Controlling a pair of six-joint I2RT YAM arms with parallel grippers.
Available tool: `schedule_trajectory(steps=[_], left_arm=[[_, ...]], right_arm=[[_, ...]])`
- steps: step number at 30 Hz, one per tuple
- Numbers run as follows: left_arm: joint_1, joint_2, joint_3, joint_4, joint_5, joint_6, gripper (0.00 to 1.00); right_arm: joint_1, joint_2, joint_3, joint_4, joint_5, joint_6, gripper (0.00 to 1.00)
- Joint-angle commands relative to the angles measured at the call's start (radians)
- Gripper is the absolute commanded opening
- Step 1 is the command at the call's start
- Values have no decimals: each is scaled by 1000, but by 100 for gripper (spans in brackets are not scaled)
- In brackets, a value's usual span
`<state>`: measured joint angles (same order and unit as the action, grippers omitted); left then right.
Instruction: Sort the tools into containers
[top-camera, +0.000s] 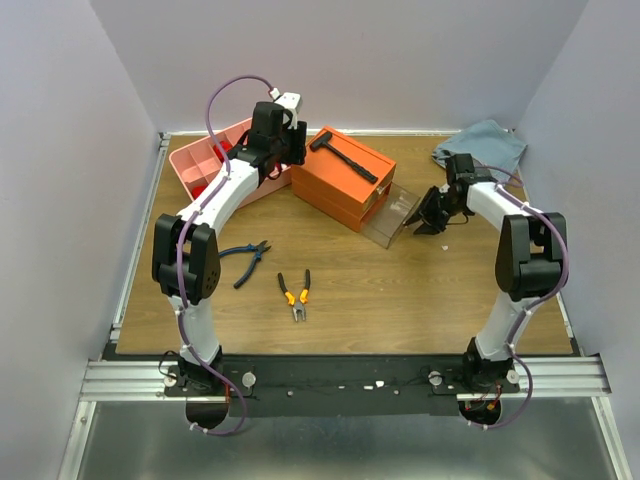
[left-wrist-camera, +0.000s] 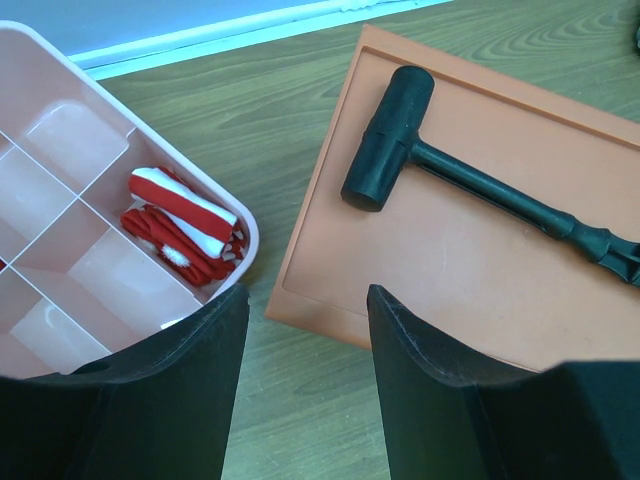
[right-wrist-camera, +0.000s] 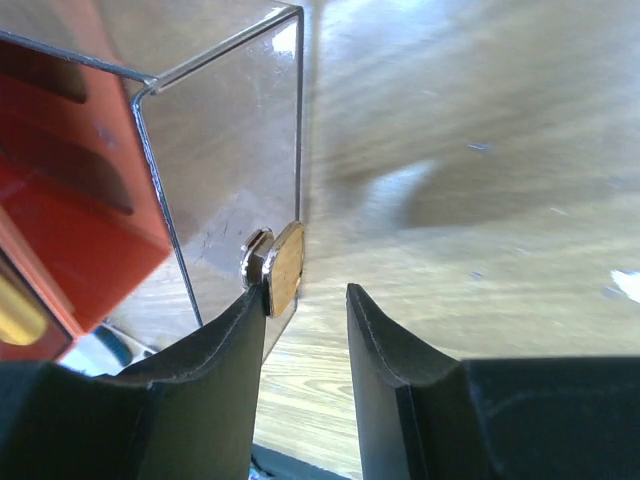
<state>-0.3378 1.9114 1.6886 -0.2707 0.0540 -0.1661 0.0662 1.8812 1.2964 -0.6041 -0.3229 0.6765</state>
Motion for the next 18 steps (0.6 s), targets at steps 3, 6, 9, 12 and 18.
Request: schedule_trajectory(steps=[3, 6, 9, 12, 18], left_arm=[[-4, -26, 10, 25, 18, -26, 61], [-4, -20, 14, 28, 33, -38, 61], [-4, -18, 20, 31, 37, -47, 61], [-4, -32, 17, 34, 44, -43, 61], [-3, -84, 25, 2, 37, -21, 61]], right_arm=[[-45, -73, -80, -82, 120, -71, 44], [-55, -91, -78, -106, 120, -101, 44], [-59, -113, -82, -115, 117, -126, 44], [-60, -145, -66, -128, 108, -149, 44], [-59, -249, 43, -178, 127, -210, 52]])
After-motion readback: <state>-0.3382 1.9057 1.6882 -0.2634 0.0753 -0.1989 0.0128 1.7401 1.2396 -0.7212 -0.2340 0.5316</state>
